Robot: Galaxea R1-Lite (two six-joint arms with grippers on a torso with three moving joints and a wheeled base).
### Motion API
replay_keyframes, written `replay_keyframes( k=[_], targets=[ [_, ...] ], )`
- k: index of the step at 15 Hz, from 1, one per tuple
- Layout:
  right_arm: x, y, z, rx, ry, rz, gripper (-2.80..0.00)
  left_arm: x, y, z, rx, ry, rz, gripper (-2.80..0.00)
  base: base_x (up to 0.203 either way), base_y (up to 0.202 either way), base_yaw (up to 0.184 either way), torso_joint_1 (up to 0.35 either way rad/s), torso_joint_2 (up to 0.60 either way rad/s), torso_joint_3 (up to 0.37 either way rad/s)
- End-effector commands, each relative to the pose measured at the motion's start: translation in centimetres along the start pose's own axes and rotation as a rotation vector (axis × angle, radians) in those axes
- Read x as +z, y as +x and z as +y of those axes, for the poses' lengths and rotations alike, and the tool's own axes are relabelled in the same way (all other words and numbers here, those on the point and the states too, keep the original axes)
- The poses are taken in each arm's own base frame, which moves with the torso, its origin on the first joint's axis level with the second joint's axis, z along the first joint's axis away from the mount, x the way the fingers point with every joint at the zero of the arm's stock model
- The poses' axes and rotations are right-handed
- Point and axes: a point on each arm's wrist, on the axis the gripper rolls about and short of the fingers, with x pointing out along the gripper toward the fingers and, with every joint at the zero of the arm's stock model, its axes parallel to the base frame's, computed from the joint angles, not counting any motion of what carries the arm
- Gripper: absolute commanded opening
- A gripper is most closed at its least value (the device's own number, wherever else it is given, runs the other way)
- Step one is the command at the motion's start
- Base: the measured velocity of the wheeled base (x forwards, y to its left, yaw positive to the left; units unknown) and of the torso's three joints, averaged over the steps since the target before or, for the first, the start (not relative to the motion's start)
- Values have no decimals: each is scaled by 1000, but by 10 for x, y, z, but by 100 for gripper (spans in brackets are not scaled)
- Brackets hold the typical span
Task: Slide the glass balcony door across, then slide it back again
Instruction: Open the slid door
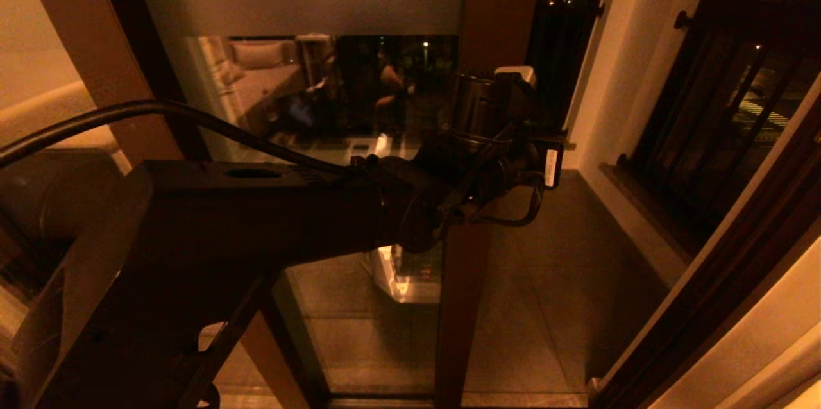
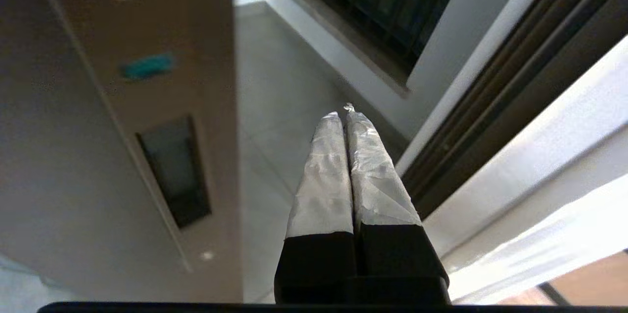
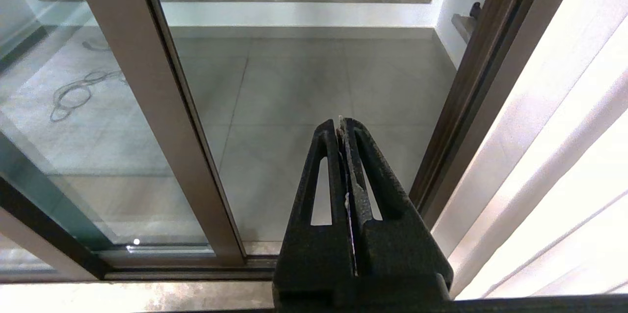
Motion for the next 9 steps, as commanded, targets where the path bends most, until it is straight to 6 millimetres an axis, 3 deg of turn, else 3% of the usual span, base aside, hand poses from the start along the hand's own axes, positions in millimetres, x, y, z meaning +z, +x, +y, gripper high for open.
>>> replay_keyframes(
  k=[1, 9],
  targets=[
    [0, 0, 0, 1, -1, 2, -280, -6, 7, 12, 25, -3, -6, -280, 0, 0, 0, 0, 0, 0],
    [0, 0, 0, 1, -1, 2, -280, -14, 15, 24, 49, 33, -10, -280, 0, 0, 0, 0, 0, 0]
  ],
)
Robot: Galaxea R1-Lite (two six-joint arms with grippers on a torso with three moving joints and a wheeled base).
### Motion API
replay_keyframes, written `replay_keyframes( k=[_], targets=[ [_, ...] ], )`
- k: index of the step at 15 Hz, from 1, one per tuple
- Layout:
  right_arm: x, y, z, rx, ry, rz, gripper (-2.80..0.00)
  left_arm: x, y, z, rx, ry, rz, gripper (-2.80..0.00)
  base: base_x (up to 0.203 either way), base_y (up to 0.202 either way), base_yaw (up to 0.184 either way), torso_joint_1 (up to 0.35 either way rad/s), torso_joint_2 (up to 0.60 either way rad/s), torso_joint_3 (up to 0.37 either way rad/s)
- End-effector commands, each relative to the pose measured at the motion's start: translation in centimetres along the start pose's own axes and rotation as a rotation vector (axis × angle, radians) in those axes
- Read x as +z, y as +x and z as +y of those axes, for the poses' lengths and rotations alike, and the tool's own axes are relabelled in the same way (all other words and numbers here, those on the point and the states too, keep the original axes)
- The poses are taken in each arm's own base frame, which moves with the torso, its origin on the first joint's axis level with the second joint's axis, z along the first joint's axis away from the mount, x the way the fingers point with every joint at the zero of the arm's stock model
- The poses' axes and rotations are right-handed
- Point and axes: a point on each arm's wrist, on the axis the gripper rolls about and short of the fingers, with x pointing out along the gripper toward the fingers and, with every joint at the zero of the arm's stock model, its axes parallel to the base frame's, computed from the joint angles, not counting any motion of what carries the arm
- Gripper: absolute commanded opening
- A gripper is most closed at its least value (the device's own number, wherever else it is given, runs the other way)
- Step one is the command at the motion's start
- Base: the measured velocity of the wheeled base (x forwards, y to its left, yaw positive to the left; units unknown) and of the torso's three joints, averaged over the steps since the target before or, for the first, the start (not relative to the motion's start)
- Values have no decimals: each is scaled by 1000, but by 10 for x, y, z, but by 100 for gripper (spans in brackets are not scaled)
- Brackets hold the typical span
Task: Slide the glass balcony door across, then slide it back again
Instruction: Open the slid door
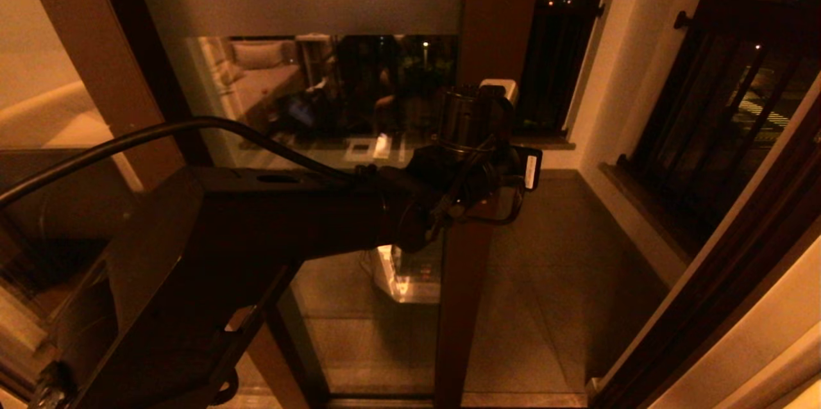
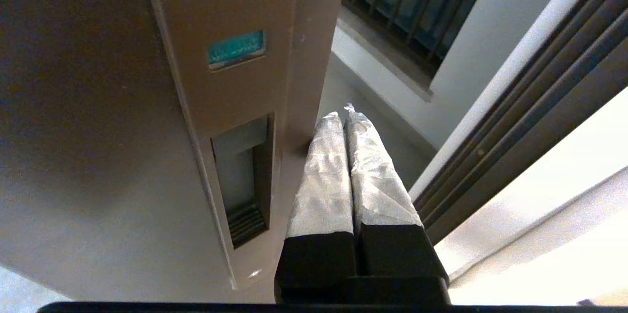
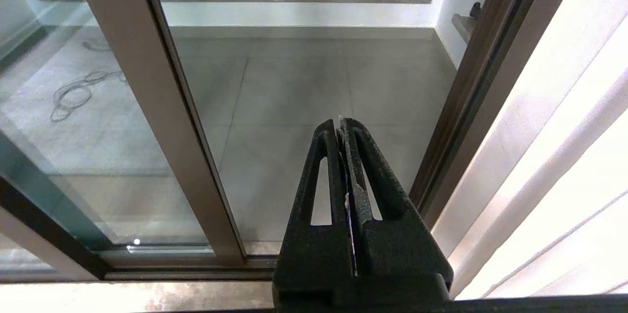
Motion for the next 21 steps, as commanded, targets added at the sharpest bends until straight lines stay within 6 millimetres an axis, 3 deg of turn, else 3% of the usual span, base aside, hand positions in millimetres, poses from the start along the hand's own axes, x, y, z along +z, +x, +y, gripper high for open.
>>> replay_keyframes(
  k=[1, 21],
  targets=[
    [0, 0, 0, 1, -1, 1, -280, 0, 1, 4, 9, 0, -2, -280, 0, 0, 0, 0, 0, 0],
    [0, 0, 0, 1, -1, 1, -280, 7, 0, 29, 109, 32, -18, -280, 0, 0, 0, 0, 0, 0]
  ],
)
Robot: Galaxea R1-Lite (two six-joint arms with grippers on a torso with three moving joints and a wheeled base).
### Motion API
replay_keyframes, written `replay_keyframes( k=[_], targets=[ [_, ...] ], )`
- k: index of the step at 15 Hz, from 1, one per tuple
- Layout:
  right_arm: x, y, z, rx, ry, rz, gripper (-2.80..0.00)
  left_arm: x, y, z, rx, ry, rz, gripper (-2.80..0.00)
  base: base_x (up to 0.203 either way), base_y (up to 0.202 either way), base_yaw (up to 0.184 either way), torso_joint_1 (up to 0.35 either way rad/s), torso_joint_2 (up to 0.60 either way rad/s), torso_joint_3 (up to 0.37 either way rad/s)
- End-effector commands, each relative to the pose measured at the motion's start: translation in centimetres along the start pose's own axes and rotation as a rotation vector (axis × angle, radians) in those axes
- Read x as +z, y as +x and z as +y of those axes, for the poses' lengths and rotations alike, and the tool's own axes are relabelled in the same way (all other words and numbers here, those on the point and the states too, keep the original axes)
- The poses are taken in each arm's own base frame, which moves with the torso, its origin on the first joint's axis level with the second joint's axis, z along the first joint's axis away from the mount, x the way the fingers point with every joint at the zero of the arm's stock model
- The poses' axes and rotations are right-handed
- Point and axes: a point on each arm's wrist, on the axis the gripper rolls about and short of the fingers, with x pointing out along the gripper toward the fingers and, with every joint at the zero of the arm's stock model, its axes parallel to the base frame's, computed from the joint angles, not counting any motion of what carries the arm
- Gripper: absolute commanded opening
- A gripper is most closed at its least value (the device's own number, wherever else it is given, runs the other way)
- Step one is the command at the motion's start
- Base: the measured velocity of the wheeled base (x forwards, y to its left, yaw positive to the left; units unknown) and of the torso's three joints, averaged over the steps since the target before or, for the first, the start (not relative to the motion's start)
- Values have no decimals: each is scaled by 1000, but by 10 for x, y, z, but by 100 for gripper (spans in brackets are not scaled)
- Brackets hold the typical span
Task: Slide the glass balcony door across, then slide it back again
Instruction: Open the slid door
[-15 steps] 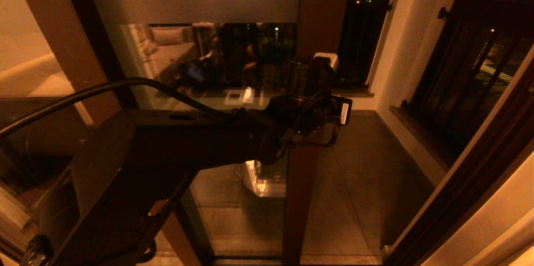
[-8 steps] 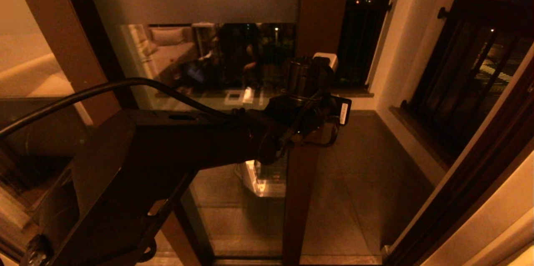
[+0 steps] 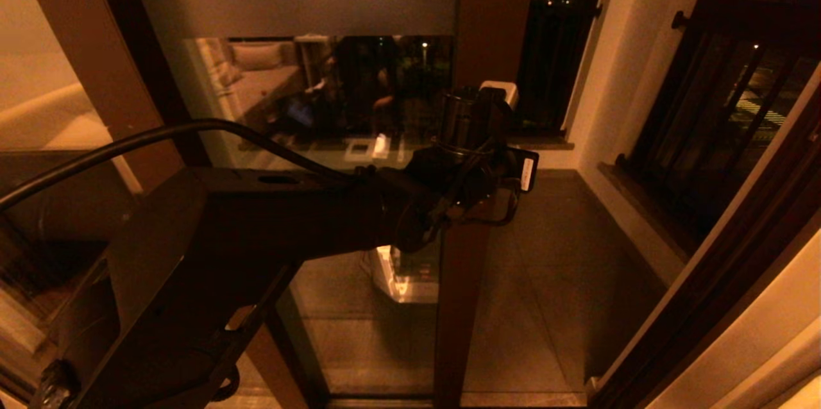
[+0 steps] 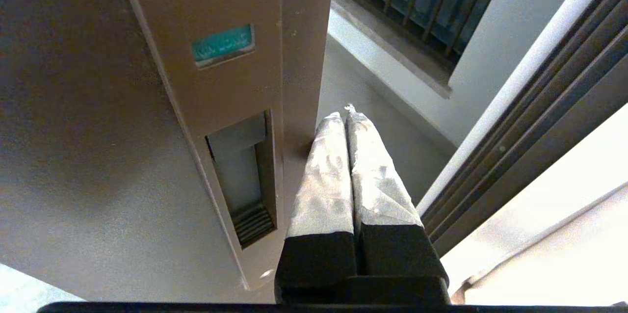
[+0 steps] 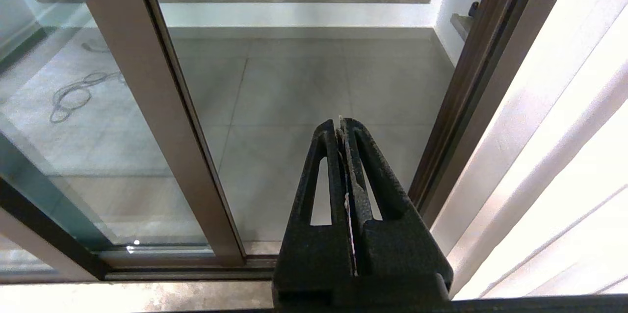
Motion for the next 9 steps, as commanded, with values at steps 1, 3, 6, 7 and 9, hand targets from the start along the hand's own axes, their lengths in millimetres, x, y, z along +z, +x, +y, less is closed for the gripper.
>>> replay_keyframes(
  k=[1, 3, 6, 7, 9],
  targets=[
    [0, 0, 0, 1, -1, 1, -280, 5, -3, 2, 17, -3, -11, -280, 0, 0, 0, 0, 0, 0],
    [0, 0, 0, 1, -1, 1, -280, 4, -2, 3, 28, -2, -10, -280, 0, 0, 0, 0, 0, 0],
    [0, 0, 0, 0, -1, 1, -280, 7, -4, 3, 30, -3, -13, -280, 0, 0, 0, 0, 0, 0],
    [0, 0, 0, -1, -1, 1, -280, 8, -5, 4, 36, -3, -12, -280, 0, 0, 0, 0, 0, 0],
    [0, 0, 0, 0, -1, 1, -280, 8, -8, 4, 45, -1, -6, -280, 0, 0, 0, 0, 0, 0]
  ],
)
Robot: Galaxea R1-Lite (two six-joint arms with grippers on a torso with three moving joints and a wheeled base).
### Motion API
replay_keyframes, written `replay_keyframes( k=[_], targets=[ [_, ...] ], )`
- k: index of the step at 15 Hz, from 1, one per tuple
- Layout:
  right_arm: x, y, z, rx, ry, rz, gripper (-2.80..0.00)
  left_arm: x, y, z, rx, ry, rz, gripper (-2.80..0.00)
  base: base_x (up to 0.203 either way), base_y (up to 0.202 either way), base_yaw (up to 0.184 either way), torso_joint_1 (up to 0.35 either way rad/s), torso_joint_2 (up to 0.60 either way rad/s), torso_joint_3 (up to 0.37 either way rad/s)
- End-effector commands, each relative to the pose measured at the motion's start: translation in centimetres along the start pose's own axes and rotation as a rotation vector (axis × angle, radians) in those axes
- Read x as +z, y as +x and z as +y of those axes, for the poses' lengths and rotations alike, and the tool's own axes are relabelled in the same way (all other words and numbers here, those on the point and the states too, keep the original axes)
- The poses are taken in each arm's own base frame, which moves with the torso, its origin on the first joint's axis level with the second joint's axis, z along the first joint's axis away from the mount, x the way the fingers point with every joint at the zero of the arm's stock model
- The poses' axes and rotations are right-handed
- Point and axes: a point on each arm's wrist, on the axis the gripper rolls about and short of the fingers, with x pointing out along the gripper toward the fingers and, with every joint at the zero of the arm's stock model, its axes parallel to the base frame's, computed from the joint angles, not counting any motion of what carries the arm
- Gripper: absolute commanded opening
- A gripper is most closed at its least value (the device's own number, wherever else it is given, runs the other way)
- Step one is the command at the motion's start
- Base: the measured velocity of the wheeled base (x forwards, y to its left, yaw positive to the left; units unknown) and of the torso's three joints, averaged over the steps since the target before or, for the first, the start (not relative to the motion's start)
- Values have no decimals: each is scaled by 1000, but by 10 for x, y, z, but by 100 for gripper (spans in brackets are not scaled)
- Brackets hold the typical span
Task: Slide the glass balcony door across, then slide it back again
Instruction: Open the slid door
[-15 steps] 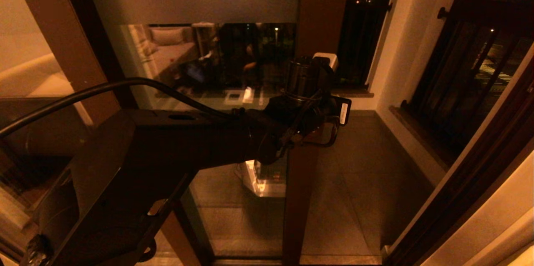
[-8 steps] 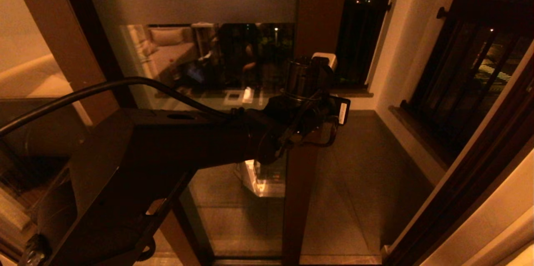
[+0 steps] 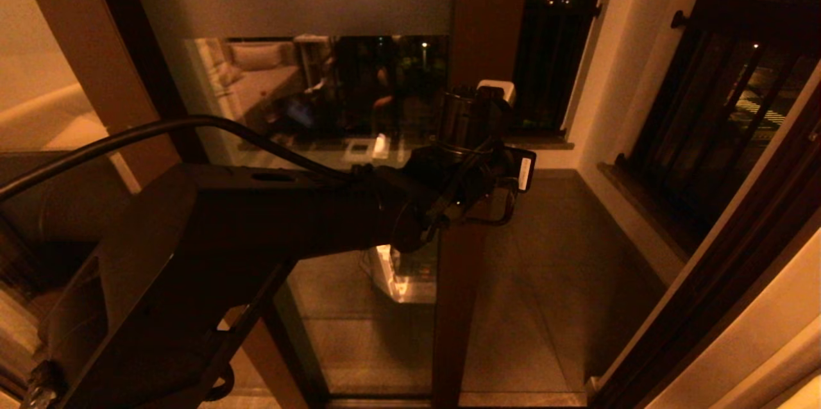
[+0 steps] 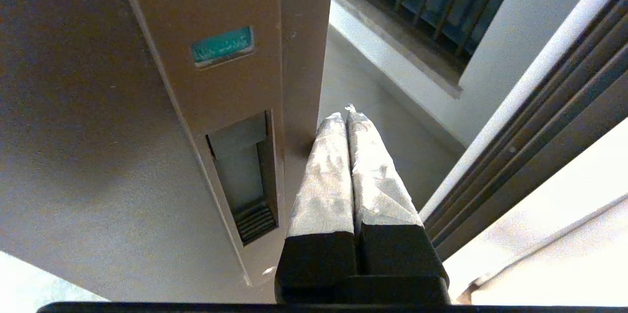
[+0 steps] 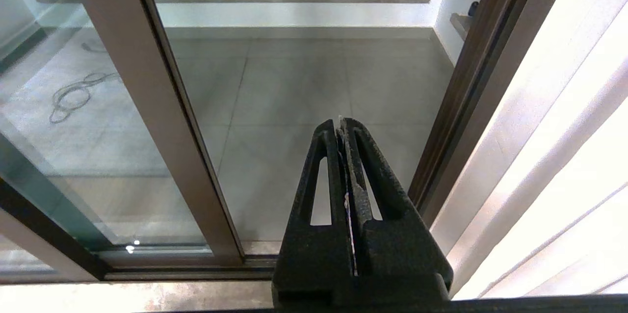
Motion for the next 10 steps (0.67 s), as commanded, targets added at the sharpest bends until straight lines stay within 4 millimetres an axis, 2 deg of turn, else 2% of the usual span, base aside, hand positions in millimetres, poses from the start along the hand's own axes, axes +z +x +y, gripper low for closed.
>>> replay_keyframes(
  k=[1, 10],
  targets=[
    [0, 0, 0, 0, -1, 2, -280, 4, -6, 1, 5, 0, 0, -280, 0, 0, 0, 0, 0, 0],
    [0, 0, 0, 1, -1, 1, -280, 12, -13, 16, 72, -3, -6, -280, 0, 0, 0, 0, 0, 0]
  ],
)
